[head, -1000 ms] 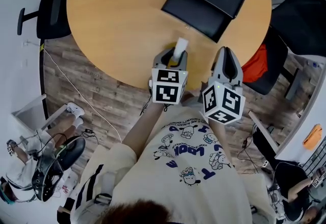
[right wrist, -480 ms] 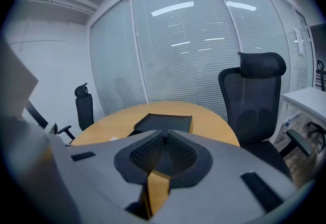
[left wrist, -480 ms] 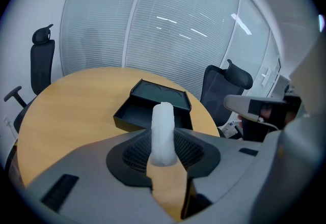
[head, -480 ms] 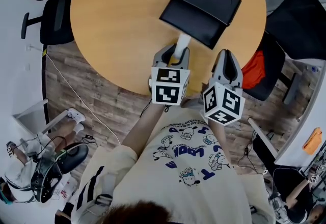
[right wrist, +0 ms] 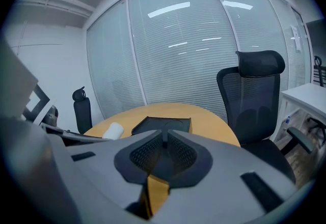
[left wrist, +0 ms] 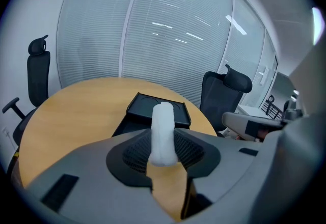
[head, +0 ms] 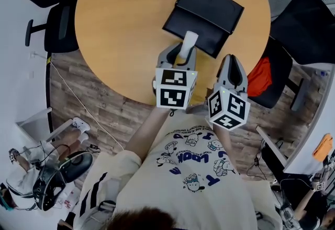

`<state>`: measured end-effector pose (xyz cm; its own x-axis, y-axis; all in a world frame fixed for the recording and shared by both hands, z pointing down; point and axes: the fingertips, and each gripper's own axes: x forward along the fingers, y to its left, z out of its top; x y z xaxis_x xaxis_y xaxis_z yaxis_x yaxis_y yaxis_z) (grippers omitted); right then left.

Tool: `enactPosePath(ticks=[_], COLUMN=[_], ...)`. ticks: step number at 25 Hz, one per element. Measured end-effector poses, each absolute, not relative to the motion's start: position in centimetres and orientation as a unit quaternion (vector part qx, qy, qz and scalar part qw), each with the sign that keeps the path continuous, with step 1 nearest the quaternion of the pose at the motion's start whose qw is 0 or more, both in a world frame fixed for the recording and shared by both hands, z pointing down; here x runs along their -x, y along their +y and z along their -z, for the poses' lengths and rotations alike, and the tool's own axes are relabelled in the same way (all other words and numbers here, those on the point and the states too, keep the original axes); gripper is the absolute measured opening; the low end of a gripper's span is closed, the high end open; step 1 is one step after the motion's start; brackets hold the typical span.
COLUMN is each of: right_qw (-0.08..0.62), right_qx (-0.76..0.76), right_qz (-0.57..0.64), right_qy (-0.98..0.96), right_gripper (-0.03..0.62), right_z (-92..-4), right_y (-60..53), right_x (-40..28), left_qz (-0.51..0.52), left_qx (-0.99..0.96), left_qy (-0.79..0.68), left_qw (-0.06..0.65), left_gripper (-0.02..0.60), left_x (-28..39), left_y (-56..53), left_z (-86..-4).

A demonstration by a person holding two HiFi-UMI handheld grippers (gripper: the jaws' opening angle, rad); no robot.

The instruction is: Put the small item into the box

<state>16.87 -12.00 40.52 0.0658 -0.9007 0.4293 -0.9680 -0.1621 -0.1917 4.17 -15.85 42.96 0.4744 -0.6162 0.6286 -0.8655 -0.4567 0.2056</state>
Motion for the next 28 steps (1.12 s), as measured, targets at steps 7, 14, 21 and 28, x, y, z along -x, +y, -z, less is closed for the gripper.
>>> enactPosePath(ticks=[7, 14, 21, 28], right_qw=[0.066, 0.069, 0.072, 0.079], right_qx=[-0.732, -0.737, -0.747, -0.757], right_qz=[-0.242, -0.242, -0.245, -0.254], right_qy=[-0.634, -0.627, -0.614, -0.597], right_gripper=[0.047, 0.046, 0.048, 0.046], right_z=[-40.9, -41.1, -41.6, -42.4], right_y=[-12.5, -13.4, -14.2, -14.6], right_x=[-17.6, -17.7, -18.5, -18.8], left_qz=[-0.237, -0.238, -0.246, -0.26], left_qx=[-0.827, -0.83, -0.832, -0.833], left_qy=[-0.449, -0.445, -0.434, -0.417], left_qw=[0.241, 0.237, 0.242, 0.254], left_gripper=[0.143, 0.143, 0.143, 0.143], left_x=[-5.2, -5.8, -6.7, -7.2], left_y=[-18.2, -20.0, -21.1, -22.1], left_z=[-41.6, -41.6, -42.9, -44.5])
